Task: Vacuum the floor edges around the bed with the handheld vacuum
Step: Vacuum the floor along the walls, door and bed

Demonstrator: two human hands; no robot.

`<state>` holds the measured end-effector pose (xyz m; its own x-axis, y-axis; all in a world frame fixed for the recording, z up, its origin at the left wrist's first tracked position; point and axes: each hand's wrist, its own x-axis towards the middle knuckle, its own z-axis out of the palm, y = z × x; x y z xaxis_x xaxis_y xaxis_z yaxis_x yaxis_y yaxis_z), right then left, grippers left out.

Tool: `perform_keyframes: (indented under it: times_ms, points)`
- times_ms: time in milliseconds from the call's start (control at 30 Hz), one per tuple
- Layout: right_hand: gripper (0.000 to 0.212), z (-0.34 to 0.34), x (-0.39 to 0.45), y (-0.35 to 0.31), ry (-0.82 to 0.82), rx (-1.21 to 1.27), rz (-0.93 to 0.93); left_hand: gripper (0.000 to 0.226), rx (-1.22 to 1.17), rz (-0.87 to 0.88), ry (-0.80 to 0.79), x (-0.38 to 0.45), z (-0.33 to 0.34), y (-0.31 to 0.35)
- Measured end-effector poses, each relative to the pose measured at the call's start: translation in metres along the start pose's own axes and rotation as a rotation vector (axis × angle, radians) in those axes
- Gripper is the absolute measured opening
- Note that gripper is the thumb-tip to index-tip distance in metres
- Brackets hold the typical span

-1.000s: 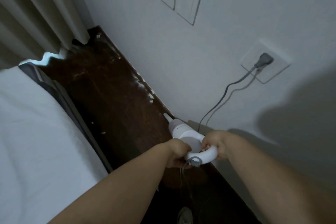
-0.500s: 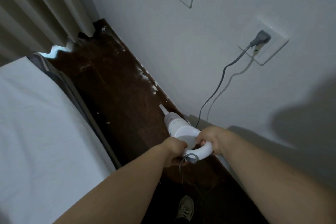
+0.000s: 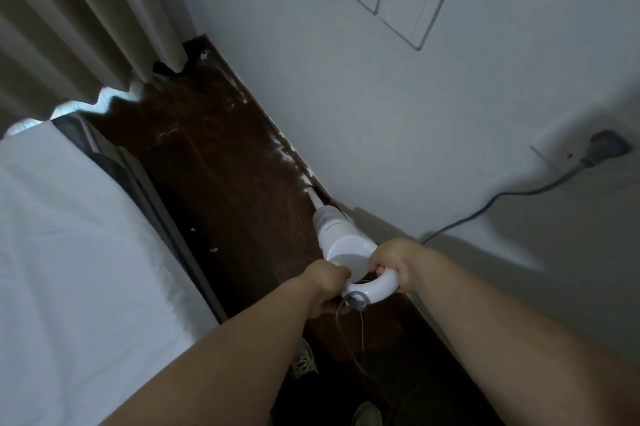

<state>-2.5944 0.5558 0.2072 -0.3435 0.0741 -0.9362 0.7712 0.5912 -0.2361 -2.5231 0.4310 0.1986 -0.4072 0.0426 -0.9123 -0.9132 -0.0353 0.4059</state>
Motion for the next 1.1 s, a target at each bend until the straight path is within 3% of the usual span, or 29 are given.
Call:
perform_keyframes:
  times_ms: [133,667,1100]
  points:
    - [0.01,0.002,0.0,-0.024,-0.023,-0.087,0.0,0.036,-0.053,0.008,-0.019,0.005,-0.014,0.013]
    - [0.01,-0.007,0.009,-0.053,0.05,-0.204,0.021,0.036,-0.115,-0.023,-0.1,0.004,-0.016,0.035]
    - [0.02,0.002,0.02,-0.06,0.049,-0.053,-0.013,0.037,-0.116,-0.003,-0.023,0.006,-0.029,0.046]
